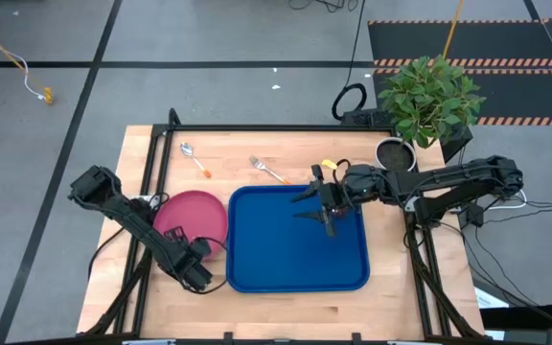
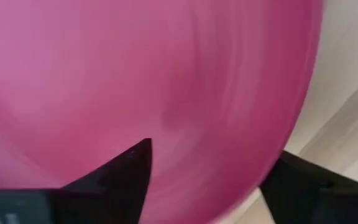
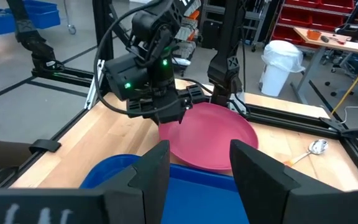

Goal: Pick and place plate/cup/fork/spoon on tray
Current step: Put the pink plate on the blue tray to the bottom left of the brown cup

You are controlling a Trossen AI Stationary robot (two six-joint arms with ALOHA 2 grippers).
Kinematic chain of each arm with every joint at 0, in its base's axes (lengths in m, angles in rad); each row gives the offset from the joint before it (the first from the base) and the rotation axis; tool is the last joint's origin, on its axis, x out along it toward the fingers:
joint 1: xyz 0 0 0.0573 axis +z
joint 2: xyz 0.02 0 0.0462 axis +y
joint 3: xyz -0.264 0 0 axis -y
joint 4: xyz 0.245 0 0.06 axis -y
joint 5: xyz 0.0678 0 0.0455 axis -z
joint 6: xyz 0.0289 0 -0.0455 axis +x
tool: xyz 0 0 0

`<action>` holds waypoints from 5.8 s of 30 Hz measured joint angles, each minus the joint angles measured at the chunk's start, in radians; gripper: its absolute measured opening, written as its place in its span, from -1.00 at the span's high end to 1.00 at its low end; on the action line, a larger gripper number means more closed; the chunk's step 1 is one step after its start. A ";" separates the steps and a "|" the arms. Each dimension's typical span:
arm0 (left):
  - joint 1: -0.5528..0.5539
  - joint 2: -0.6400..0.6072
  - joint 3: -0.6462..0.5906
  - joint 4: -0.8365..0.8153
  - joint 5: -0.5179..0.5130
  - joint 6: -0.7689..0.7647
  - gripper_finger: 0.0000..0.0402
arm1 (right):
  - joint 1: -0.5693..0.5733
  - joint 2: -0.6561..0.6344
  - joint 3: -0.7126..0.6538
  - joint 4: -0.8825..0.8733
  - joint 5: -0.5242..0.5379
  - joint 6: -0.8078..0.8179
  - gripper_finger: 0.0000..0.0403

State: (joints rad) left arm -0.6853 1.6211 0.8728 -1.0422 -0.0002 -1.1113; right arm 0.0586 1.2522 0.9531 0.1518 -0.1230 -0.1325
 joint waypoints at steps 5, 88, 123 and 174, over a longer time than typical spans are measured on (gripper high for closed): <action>0.021 0.000 0.015 -0.053 0.065 0.028 0.51 | 0.000 0.000 0.000 0.000 0.000 -0.009 0.21; 0.284 0.664 1.192 -0.233 -0.153 1.287 0.98 | 0.188 -0.366 -0.131 -0.352 0.516 0.323 0.21; 0.281 0.664 1.192 -0.271 -0.184 1.282 0.40 | 0.208 -0.366 -0.131 -0.370 0.515 0.330 0.21; 0.281 0.664 1.191 -0.255 -0.230 1.291 0.40 | 0.208 -0.366 -0.131 -0.374 0.515 0.326 0.21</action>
State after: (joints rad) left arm -0.4046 2.2848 2.0642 -1.2976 -0.2306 0.1795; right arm 0.2661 0.8864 0.8223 -0.2226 0.3916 0.1931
